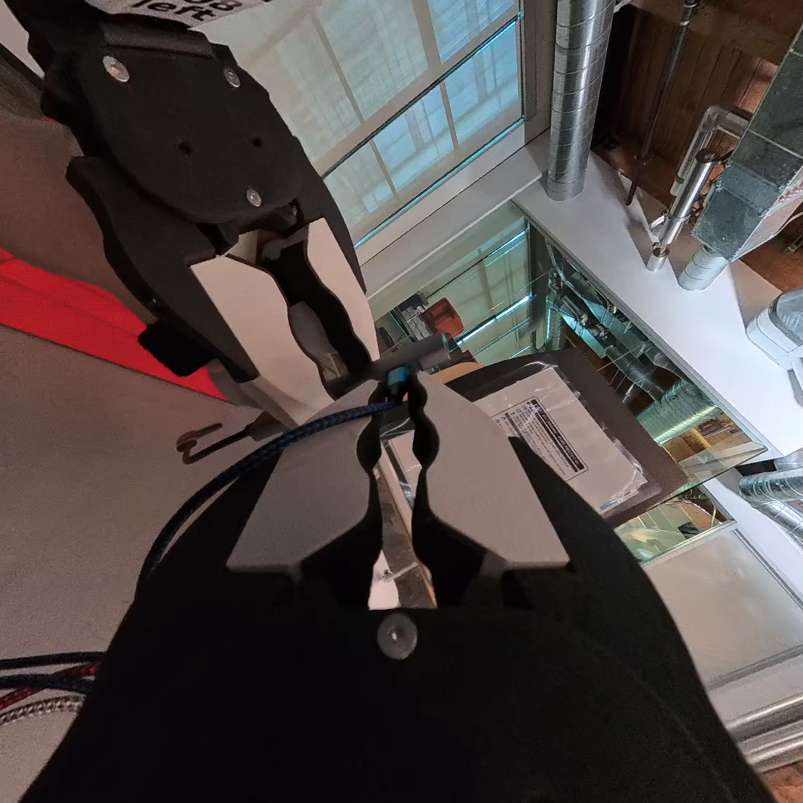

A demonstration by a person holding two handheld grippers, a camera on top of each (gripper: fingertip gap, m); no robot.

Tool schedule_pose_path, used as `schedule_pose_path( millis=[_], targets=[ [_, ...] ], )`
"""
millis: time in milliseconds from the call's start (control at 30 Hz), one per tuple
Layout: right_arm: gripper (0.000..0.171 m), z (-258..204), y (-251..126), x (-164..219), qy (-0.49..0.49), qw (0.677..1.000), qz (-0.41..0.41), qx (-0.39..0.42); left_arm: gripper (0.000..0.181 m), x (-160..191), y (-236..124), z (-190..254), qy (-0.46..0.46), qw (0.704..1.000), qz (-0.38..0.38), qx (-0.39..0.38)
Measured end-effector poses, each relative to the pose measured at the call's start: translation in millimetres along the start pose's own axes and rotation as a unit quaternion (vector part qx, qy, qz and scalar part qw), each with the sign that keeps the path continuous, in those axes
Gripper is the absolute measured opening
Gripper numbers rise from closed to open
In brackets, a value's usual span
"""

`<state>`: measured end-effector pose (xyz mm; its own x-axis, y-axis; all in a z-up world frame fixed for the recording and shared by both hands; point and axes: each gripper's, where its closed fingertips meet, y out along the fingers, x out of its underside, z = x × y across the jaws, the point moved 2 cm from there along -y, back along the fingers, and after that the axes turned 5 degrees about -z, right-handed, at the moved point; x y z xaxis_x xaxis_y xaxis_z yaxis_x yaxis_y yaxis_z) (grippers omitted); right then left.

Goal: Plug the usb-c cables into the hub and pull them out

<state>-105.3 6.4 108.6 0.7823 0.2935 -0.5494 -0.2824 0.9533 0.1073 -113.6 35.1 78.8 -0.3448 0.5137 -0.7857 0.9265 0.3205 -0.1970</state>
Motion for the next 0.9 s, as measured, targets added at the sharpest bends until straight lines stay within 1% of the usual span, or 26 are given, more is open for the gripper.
schedule_pose_path(
  millis=[33,100,200,233,300,367,433,467,567,600,800,900],
  targets=[
    [0.011,0.1,0.5,0.8,0.006,1.0,0.0,-0.001,0.03,0.4,0.3,-0.1,-0.001,1.0,-0.003,0.0],
    [0.011,-1.5,3.2,4.0,0.015,1.0,-0.006,-0.008,0.028,4.0,2.5,-1.8,-0.004,1.0,-0.012,-0.001],
    [0.014,-15.5,12.8,27.8,0.022,0.996,-0.045,-0.074,0.025,25.2,15.3,-4.1,-0.055,0.996,-0.06,0.036],
    [0.015,-18.1,15.4,45.2,0.017,0.993,-0.081,-0.088,0.025,36.0,21.0,-5.3,-0.072,0.993,-0.08,0.043],
    [0.027,-20.1,15.4,85.3,0.028,0.977,-0.169,-0.124,0.025,67.1,33.9,-4.9,-0.095,0.983,-0.148,0.055],
    [0.03,-14.3,9.3,122.0,0.057,0.957,-0.249,-0.135,0.024,95.2,47.8,8.9,-0.126,0.966,-0.203,0.093],
    [0.029,-6.6,3.6,145.0,0.078,0.945,-0.291,-0.128,0.024,113.7,61.1,28.7,-0.148,0.95,-0.24,0.132],
    [0.029,-3.9,1.5,153.1,0.09,0.939,-0.308,-0.124,0.024,120.8,67.0,36.7,-0.144,0.947,-0.252,0.139],
    [0.029,-1.1,-1.4,169.5,0.119,0.922,-0.348,-0.12,0.024,140.4,81.6,54.3,-0.112,0.941,-0.284,0.144],
    [0.029,-0.8,-1.4,173.3,0.126,0.918,-0.357,-0.118,0.024,143.9,86.4,59.6,-0.114,0.94,-0.286,0.149],
    [0.027,3.3,-1.9,186.2,0.169,0.904,-0.378,-0.103,0.023,157.3,113.8,83.7,-0.182,0.919,-0.288,0.201],
    [0.027,7.8,-4.9,188.7,0.184,0.902,-0.378,-0.097,0.023,168.1,122.7,92.5,-0.202,0.909,-0.297,0.212]
  ],
)
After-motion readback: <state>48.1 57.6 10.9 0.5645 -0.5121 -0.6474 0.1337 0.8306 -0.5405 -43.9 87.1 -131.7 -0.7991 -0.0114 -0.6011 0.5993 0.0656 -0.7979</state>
